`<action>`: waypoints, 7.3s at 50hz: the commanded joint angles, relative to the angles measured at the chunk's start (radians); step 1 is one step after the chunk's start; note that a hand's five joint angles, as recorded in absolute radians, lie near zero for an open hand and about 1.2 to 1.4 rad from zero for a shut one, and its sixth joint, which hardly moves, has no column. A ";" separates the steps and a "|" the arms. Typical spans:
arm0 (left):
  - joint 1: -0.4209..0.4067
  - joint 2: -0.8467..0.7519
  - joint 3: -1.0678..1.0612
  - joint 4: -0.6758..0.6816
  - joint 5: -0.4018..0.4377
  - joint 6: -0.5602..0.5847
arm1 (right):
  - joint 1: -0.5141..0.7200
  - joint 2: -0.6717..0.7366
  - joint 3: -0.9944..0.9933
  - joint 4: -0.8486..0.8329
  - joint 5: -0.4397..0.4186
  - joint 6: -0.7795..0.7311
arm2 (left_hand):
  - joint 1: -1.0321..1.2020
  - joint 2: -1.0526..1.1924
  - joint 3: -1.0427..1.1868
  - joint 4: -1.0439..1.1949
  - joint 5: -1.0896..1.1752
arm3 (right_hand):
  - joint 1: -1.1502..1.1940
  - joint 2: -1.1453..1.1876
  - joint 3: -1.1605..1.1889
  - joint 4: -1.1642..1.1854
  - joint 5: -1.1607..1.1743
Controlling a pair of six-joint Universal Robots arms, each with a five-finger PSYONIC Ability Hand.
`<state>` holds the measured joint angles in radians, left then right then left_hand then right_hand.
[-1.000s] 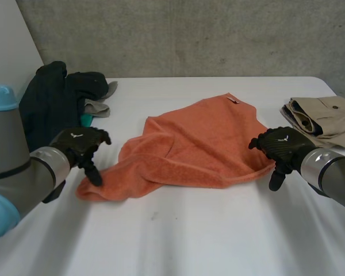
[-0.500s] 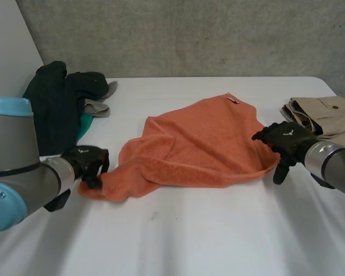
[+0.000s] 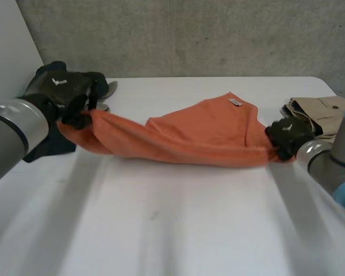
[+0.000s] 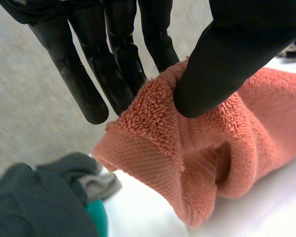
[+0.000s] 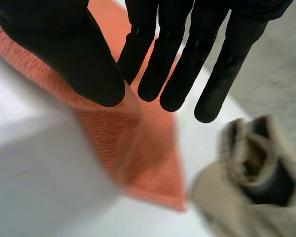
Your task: Fold the laundry.
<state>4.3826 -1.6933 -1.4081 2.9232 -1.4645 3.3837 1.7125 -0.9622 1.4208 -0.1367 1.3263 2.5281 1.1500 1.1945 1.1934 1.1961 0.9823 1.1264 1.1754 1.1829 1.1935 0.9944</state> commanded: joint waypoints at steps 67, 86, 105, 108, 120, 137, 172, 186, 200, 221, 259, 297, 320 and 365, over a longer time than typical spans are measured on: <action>-0.048 -0.062 0.072 0.852 -0.043 0.168 | 0.257 0.131 -0.631 0.551 0.203 0.517 | 0.246 0.202 0.203 0.200 0.239 | -0.877 -0.926 -0.933 -0.944 -0.920; -0.109 0.087 -0.035 0.820 -0.033 0.161 | 0.536 0.427 -0.753 0.407 0.310 0.850 | 0.246 0.202 0.203 0.200 0.239 | -0.865 -0.914 -0.922 -0.932 -0.908; -0.101 0.138 -0.032 0.769 -0.036 0.118 | 0.535 0.539 -1.025 0.370 0.476 0.676 | 0.246 0.202 0.203 0.200 0.239 | 0.270 0.221 0.213 0.203 0.227; -0.066 0.138 -0.034 0.734 -0.036 0.120 | 0.509 0.398 -0.941 0.407 0.456 0.669 | 0.246 0.202 0.203 0.200 0.239 | 0.270 0.221 0.213 0.203 0.227; 0.084 0.138 -0.054 0.502 -0.028 0.125 | 0.118 -0.217 -0.651 0.508 0.139 0.326 | 0.246 0.202 0.203 0.200 0.239 | 0.270 0.221 0.213 0.203 0.227; 0.095 -0.080 -0.103 0.234 -0.034 0.229 | -0.053 -0.132 -0.645 0.833 0.041 0.081 | 0.246 0.202 0.203 0.200 0.239 | 0.270 0.221 0.213 0.203 0.227; 0.071 -0.356 0.054 0.944 -0.005 0.192 | -0.053 0.022 -0.579 0.029 0.067 0.561 | 0.246 0.202 0.203 0.200 0.239 | 0.270 0.221 0.213 0.203 0.227; 0.078 -0.273 -0.391 0.803 0.056 0.322 | -0.171 0.116 -0.300 0.365 -0.079 0.094 | 0.246 0.202 0.203 0.200 0.239 | 0.270 0.221 0.213 0.203 0.227; 0.084 -0.092 -0.335 0.363 0.041 0.407 | -0.179 -0.016 -0.215 0.370 -0.035 0.061 | -0.716 -0.761 -0.760 -0.762 -0.723 | -0.680 -0.729 -0.737 -0.747 -0.723; 0.147 -0.130 -0.180 0.228 -0.004 -0.006 | 0.030 -0.098 -0.056 0.290 0.136 0.322 | -0.737 -0.781 -0.780 -0.783 -0.744 | -0.707 -0.756 -0.763 -0.774 -0.749; 0.184 -0.431 0.073 -0.091 0.049 -0.058 | 0.016 -0.099 0.032 -0.077 0.200 0.040 | -0.570 -0.614 -0.613 -0.616 -0.576 | 0.270 0.221 0.213 0.203 0.227; 0.118 -0.207 -0.120 0.077 0.052 0.013 | -0.148 -0.351 0.029 0.338 -0.050 -0.031 | -0.590 -0.635 -0.634 -0.636 -0.597 | 0.270 0.221 0.213 0.203 0.227; 0.009 -0.509 0.020 0.200 -0.134 0.120 | -0.156 -0.316 0.086 0.256 -0.052 -0.028 | -0.482 -0.526 -0.525 -0.528 -0.488 | 0.270 0.221 0.213 0.203 0.227; -0.002 -0.539 0.058 0.182 -0.201 0.166 | -0.231 -0.312 0.106 0.374 -0.055 -0.215 | -0.652 -0.696 -0.695 -0.698 -0.659 | 0.270 0.221 0.213 0.203 0.227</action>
<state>4.3986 -2.1705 -1.3953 3.1207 -1.6059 3.5478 1.4792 -1.2842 1.5281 0.2542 1.2705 2.3095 0.4363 0.4581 0.4607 0.4469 0.2716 1.1302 1.1781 1.1858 1.1980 0.9936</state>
